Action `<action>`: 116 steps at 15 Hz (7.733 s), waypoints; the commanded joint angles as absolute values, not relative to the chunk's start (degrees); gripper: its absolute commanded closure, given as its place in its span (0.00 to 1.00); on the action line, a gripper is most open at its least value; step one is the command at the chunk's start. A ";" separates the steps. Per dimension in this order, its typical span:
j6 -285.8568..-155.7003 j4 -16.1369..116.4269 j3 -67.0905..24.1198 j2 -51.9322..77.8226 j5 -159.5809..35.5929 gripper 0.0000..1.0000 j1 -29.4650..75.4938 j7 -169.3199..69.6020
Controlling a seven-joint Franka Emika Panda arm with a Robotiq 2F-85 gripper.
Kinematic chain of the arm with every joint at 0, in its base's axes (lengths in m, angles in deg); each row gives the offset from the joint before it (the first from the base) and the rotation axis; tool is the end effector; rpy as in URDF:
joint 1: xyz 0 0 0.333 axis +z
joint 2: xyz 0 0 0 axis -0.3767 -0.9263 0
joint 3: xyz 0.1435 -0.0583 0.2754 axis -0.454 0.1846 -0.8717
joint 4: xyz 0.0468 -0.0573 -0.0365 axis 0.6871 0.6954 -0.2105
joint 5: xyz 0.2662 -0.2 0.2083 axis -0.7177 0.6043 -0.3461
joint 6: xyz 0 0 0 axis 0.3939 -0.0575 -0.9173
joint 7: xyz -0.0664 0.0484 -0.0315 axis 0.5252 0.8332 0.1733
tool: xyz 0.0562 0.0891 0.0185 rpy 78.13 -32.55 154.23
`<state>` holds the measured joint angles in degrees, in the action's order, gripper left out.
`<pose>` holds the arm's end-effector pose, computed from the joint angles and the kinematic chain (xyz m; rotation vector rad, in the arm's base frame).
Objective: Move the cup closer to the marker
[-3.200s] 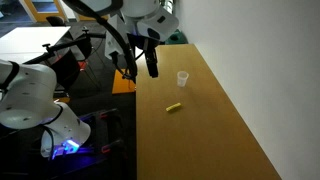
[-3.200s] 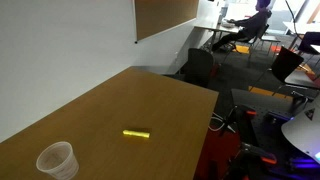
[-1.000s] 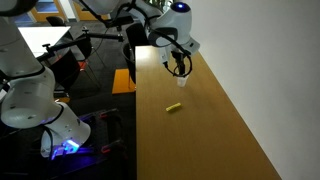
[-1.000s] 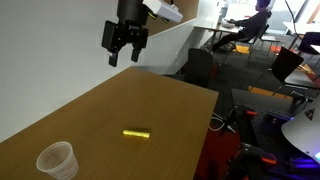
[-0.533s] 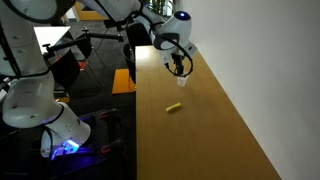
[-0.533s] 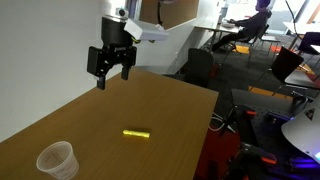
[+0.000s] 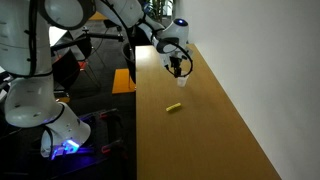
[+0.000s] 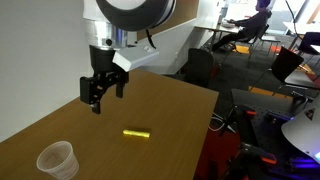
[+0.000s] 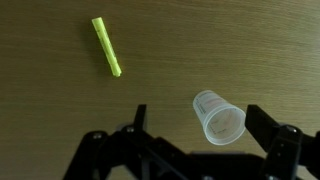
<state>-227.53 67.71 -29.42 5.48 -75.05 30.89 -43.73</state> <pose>0.6231 0.1379 0.2874 -2.9644 0.1538 -0.1432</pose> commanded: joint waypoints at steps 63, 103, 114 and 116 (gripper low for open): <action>-227.88 25.86 -19.33 -34.08 -63.43 0.00 43.71 -12.76; -217.92 29.38 -16.79 -25.12 -63.61 0.99 45.59 -10.08; -228.17 56.92 -19.87 -8.30 -59.77 0.99 45.36 -12.21; -233.74 62.53 -18.77 -5.65 -57.15 0.99 46.30 -10.86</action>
